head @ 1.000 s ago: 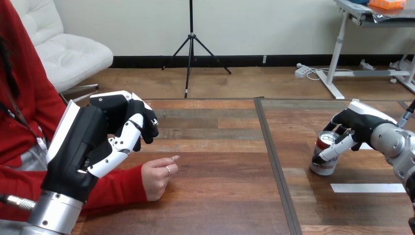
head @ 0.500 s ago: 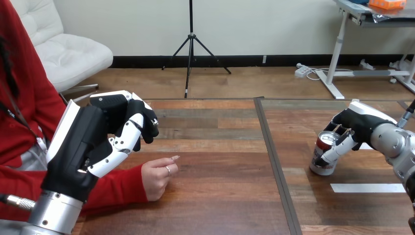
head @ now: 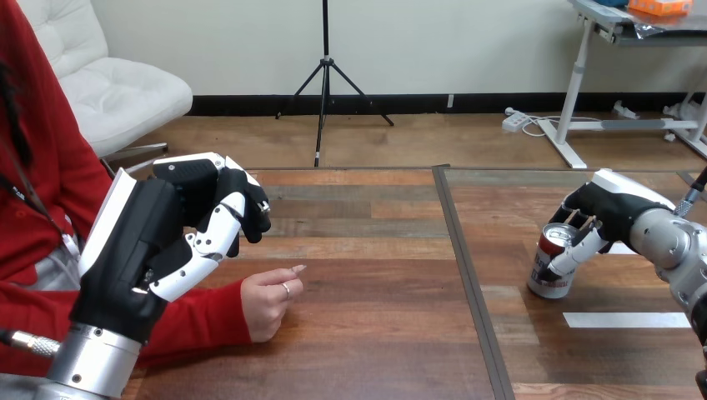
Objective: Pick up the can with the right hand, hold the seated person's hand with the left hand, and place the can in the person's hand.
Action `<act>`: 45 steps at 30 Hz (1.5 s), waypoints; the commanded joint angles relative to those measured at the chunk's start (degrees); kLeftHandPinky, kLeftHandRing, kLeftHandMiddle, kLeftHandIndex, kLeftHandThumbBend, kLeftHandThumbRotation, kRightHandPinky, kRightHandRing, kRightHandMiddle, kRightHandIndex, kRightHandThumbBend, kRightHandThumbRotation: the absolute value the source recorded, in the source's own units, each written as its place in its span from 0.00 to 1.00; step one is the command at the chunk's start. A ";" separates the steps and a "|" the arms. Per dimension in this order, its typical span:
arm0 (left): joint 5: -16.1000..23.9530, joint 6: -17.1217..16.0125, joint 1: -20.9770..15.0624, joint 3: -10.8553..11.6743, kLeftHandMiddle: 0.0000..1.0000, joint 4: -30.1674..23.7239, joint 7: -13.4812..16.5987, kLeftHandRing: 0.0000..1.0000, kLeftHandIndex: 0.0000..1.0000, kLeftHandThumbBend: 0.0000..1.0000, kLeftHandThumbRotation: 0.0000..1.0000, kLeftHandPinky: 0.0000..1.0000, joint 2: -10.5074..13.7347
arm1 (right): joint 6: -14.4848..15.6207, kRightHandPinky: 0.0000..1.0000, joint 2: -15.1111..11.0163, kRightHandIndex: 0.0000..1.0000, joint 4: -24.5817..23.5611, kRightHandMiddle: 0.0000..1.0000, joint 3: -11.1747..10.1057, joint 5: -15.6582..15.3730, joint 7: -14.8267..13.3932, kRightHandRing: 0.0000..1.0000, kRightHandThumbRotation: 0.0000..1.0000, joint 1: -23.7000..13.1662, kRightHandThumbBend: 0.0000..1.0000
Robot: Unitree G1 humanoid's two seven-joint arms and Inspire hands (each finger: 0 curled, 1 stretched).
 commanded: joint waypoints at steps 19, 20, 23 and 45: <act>0.01 -0.47 -2.39 0.47 0.38 -2.78 0.87 0.34 0.35 0.00 0.32 0.16 0.47 | -2.61 0.48 -1.74 0.49 -1.54 0.55 -1.12 1.47 -3.35 0.51 0.00 -1.05 0.78; -0.05 -0.52 -2.39 0.47 0.38 -2.75 0.86 0.34 0.35 0.00 0.32 0.16 0.46 | -2.74 0.48 -1.77 0.49 -1.54 0.54 -1.07 1.40 -3.43 0.51 0.00 -1.02 0.78; -0.17 -0.95 -2.43 0.52 0.38 -2.43 0.83 0.34 0.35 0.00 0.32 0.16 0.42 | -3.12 0.47 -1.88 0.48 -1.60 0.54 -0.89 1.20 -3.73 0.51 0.00 -0.92 0.78; -0.40 -1.27 -2.50 0.76 0.37 -2.27 1.10 0.33 0.34 0.00 0.30 0.15 0.40 | -4.47 0.46 -2.30 0.47 -1.66 0.53 -0.44 0.60 -4.48 0.51 0.00 -0.82 0.82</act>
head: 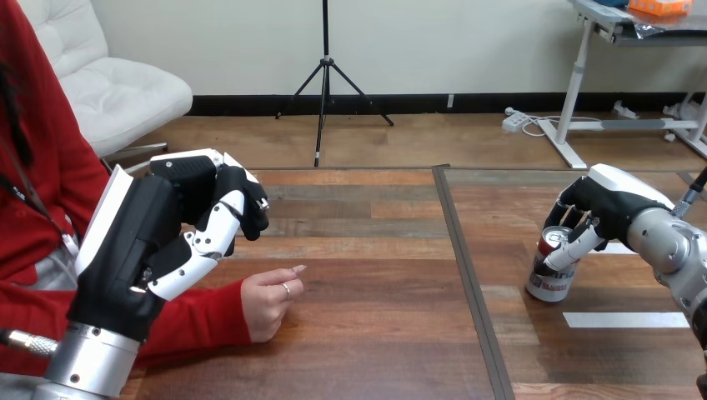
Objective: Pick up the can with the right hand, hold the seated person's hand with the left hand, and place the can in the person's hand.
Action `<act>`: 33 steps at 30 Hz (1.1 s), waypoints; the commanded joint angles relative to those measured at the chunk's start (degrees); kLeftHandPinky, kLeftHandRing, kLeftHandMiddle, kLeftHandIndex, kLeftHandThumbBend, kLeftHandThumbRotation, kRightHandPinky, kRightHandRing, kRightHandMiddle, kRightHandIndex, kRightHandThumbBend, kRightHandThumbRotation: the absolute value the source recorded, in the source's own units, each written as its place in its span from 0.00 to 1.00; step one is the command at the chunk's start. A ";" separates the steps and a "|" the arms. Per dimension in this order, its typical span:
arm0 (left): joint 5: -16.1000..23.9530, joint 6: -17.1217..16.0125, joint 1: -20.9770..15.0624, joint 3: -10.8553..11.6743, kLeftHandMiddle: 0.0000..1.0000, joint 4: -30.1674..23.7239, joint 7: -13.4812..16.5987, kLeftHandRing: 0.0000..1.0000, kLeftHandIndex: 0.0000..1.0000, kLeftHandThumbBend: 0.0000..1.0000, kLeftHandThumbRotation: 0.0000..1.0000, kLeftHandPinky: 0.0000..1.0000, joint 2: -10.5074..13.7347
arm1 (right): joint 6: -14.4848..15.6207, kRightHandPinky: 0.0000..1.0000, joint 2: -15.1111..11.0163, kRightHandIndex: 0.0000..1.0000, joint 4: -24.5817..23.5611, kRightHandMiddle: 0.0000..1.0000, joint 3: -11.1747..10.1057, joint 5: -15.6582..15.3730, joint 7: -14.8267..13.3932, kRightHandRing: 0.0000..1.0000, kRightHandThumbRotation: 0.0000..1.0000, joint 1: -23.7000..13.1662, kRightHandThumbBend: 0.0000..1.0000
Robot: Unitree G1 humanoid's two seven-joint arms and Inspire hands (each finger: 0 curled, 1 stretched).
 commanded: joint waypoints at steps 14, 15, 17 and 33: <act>-0.04 -1.28 -2.60 0.72 0.36 -1.41 0.93 0.32 0.34 0.00 0.28 0.13 0.41 | -1.47 0.44 -2.44 0.47 -1.87 0.52 -0.76 0.76 -1.80 0.49 0.00 -1.64 0.83; -0.02 -1.29 -2.56 0.74 0.36 -1.45 0.94 0.32 0.34 0.00 0.28 0.13 0.44 | -1.51 0.44 -2.45 0.47 -1.90 0.52 -0.77 0.77 -1.81 0.49 0.00 -1.63 0.83; 1.10 -1.47 -2.50 0.79 0.36 -1.36 1.19 0.33 0.34 0.00 0.27 0.13 0.73 | -1.50 0.45 -2.50 0.47 -2.03 0.52 -0.99 1.02 -1.53 0.49 0.00 -1.77 0.83; 26.61 2.86 -0.70 -0.01 0.51 -5.62 2.82 0.48 0.48 0.71 0.03 0.35 6.56 | -1.25 0.45 -3.02 0.46 -3.30 0.52 -1.59 1.76 -0.37 0.49 0.00 -3.21 0.81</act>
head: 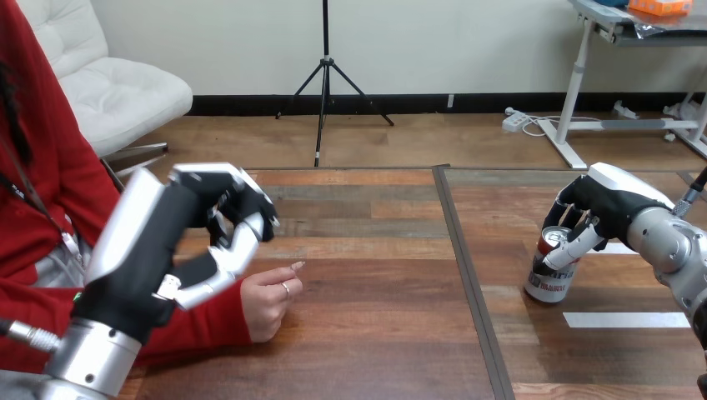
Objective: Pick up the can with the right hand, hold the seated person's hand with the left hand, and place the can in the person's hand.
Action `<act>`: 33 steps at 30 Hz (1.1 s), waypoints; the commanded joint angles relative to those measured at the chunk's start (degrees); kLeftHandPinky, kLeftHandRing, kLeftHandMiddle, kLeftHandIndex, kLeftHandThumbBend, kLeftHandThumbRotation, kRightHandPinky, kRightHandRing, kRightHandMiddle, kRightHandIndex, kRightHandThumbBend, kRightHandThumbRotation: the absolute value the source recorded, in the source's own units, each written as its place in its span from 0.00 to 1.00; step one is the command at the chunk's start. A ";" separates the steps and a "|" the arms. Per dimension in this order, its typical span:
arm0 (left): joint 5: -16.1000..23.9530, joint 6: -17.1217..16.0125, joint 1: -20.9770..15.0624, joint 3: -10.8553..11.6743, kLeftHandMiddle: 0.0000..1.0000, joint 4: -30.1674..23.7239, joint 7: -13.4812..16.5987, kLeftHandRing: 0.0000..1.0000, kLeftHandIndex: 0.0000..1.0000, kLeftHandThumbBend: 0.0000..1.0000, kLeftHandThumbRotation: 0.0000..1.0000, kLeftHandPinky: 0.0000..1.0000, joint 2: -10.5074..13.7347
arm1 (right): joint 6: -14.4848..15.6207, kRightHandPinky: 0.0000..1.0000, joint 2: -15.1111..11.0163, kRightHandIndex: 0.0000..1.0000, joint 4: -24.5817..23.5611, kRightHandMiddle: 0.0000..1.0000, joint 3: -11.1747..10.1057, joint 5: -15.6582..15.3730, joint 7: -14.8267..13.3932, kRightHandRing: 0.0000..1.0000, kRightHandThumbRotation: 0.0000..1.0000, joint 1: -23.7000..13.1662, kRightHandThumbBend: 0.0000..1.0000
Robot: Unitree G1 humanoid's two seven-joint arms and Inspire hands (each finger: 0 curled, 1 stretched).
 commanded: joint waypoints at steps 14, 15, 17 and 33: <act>17.30 6.27 -1.38 -4.50 0.67 -3.66 -2.49 0.61 0.64 0.99 0.03 0.49 5.50 | -2.59 0.48 -3.72 0.46 -4.69 0.53 -1.96 2.11 0.71 0.52 0.00 -3.78 0.81; 17.45 6.36 -1.47 -4.69 0.67 -3.52 -2.61 0.62 0.64 1.00 0.03 0.50 5.58 | -2.64 0.48 -3.76 0.46 -4.73 0.54 -1.95 2.16 0.77 0.53 0.00 -3.81 0.81; 17.95 6.79 -1.78 -5.25 0.68 -3.00 -3.25 0.63 0.65 1.00 0.04 0.51 5.89 | -2.39 0.49 -3.76 0.46 -4.77 0.54 -1.90 2.24 0.87 0.53 0.00 -4.00 0.81; 23.52 9.44 -4.64 -9.23 0.76 1.76 -5.50 0.72 0.72 1.00 0.17 0.61 8.42 | -2.07 0.55 -3.65 0.48 -5.11 0.57 -1.87 2.56 0.23 0.57 0.00 -4.07 0.81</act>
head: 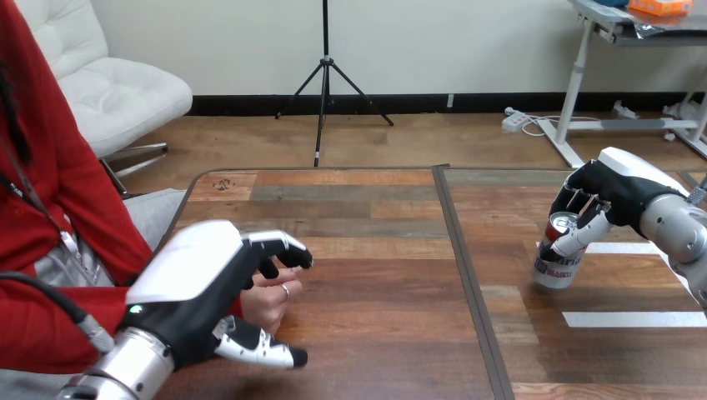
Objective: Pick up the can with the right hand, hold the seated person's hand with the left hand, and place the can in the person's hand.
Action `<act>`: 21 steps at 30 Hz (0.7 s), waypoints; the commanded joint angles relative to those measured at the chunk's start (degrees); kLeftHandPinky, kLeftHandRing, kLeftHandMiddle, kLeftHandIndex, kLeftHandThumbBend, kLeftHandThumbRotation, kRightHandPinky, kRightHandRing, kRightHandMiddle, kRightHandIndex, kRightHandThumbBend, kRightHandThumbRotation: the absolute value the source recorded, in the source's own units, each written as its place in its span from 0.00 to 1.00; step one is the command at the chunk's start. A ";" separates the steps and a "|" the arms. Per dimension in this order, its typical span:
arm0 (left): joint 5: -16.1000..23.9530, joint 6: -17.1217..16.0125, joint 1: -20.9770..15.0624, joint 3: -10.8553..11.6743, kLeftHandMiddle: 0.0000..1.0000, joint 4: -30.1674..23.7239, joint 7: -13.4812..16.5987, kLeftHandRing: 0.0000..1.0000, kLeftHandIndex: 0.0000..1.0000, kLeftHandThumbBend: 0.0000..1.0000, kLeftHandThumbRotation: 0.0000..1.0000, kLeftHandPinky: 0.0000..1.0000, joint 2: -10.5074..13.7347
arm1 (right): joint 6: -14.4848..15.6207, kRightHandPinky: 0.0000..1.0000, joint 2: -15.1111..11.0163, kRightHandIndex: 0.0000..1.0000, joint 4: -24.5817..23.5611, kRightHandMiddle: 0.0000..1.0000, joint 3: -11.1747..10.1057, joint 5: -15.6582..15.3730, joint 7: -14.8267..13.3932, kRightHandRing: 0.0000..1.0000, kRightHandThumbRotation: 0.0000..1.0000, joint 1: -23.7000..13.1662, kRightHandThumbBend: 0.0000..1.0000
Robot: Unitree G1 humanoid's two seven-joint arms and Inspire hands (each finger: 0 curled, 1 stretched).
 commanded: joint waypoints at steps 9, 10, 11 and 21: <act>4.15 -0.30 -5.39 -2.22 0.77 5.98 3.13 0.73 0.73 1.00 0.18 0.62 2.46 | -1.07 0.57 -1.34 0.48 -2.50 0.58 -1.28 1.16 -1.04 0.59 0.00 -4.08 0.81; 4.46 -0.23 -5.60 -2.40 0.77 6.53 3.52 0.73 0.73 1.00 0.18 0.62 2.44 | -1.11 0.57 -1.36 0.48 -2.49 0.58 -1.28 1.17 -0.98 0.59 0.00 -4.10 0.81; 4.65 -0.16 -5.73 -2.52 0.77 6.86 3.76 0.74 0.73 1.00 0.18 0.62 2.42 | -1.13 0.57 -1.37 0.48 -2.50 0.58 -1.27 1.16 -0.95 0.58 0.00 -4.12 0.81; 7.76 0.52 -7.16 -3.54 0.79 10.37 6.47 0.76 0.75 1.00 0.24 0.65 2.85 | -0.97 0.54 -1.48 0.49 -2.60 0.55 -1.26 1.32 -0.49 0.55 0.00 -4.36 0.81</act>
